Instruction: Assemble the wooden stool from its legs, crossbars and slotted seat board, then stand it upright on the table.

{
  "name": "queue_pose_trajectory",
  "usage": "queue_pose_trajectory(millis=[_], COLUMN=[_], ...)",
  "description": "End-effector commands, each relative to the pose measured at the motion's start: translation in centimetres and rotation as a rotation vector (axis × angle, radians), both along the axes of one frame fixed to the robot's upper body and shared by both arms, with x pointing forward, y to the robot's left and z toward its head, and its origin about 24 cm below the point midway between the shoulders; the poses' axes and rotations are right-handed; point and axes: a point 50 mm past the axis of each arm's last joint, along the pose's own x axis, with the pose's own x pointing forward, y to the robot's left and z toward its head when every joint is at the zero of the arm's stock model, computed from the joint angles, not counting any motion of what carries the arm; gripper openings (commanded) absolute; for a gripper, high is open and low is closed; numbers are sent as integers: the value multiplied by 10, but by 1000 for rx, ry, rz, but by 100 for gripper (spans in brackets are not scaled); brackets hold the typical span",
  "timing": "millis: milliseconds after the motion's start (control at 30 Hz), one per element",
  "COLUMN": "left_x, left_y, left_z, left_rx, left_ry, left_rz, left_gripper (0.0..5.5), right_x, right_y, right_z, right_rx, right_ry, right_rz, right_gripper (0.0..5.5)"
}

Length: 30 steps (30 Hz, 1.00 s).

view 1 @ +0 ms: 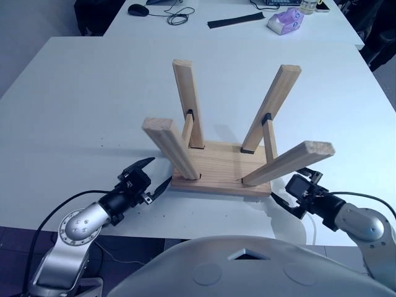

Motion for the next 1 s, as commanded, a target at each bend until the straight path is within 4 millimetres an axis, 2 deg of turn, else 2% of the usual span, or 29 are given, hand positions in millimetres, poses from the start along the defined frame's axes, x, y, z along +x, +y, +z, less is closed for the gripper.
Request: queue_pose_trajectory(millis=[33,233,433,567,833,1000], left_x=[-1,-6,-13,-14,-5,14], left_y=[-18,-22,-31,-30,-19,-14], left_z=[18,37,47,51,61,77], left_rx=[-122,-206,-279,-295,-323,-346], left_ry=[5,78,169,237,330,336], left_rz=[-89,-75,-102,-122,-138,-153], left_gripper=[376,376,376,376,376,376], right_x=[-4,-5,-2,1,8,12], right_y=[17,12,6,4,-2,-1], right_z=[20,39,49,57,70,74], right_rx=[118,132,121,158,180,191], right_ry=[-13,14,61,88,144,143], right_rz=[86,161,228,250,252,248], right_gripper=[454,454,454,454,454,454])
